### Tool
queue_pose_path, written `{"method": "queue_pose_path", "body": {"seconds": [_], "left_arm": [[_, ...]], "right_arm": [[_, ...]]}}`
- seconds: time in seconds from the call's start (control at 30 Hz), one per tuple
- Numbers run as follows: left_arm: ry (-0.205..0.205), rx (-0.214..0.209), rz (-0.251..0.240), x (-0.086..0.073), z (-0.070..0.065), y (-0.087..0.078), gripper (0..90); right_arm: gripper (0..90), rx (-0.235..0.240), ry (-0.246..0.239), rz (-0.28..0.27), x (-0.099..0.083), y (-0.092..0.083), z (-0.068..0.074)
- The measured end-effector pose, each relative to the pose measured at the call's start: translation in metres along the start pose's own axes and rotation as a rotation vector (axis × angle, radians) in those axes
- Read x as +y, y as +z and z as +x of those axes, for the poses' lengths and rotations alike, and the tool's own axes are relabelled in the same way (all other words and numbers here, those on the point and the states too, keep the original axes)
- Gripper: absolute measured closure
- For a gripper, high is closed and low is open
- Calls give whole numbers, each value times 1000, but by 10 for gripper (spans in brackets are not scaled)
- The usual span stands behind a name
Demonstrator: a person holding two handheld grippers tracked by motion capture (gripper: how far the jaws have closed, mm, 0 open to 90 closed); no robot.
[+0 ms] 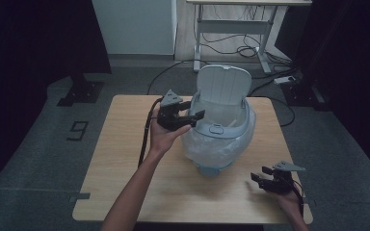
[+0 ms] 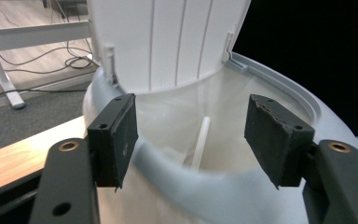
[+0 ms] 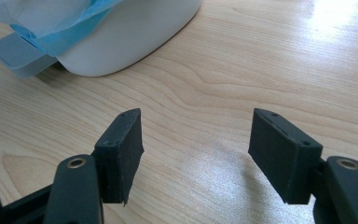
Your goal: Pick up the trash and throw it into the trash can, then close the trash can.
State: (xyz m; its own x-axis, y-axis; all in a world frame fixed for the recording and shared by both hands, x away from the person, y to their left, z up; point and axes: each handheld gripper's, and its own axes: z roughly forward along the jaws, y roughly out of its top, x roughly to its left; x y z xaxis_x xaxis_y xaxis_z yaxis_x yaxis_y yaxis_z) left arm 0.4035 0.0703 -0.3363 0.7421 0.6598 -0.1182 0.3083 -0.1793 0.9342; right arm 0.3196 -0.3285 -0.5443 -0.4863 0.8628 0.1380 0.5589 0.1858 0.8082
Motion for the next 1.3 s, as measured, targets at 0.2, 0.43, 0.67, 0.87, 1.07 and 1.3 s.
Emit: {"method": "queue_pose_path", "body": {"seconds": [0.2, 0.43, 0.67, 0.87, 1.07, 1.3], "left_arm": [[2, -9, -18, -25, 5, -31, 329], [1, 20, 1, -71, 14, -63, 329], [-2, 70, 67, -113, 27, -73, 334], [-26, 73, 122, -142, 32, -69, 336], [-33, 87, 163, -154, 34, -63, 335], [-36, 85, 172, -158, 34, -61, 334]], "right_arm": [[345, 0, 0, 2, 0, 0, 1], [345, 0, -3, 3, 0, 1, 1], [345, -1, -8, 11, 0, 3, 3], [345, -3, -7, 14, 0, 4, 3], [345, -16, 9, -1, 2, 2, 2], [343, -9, 47, -81, 10, -11, -1]]}}
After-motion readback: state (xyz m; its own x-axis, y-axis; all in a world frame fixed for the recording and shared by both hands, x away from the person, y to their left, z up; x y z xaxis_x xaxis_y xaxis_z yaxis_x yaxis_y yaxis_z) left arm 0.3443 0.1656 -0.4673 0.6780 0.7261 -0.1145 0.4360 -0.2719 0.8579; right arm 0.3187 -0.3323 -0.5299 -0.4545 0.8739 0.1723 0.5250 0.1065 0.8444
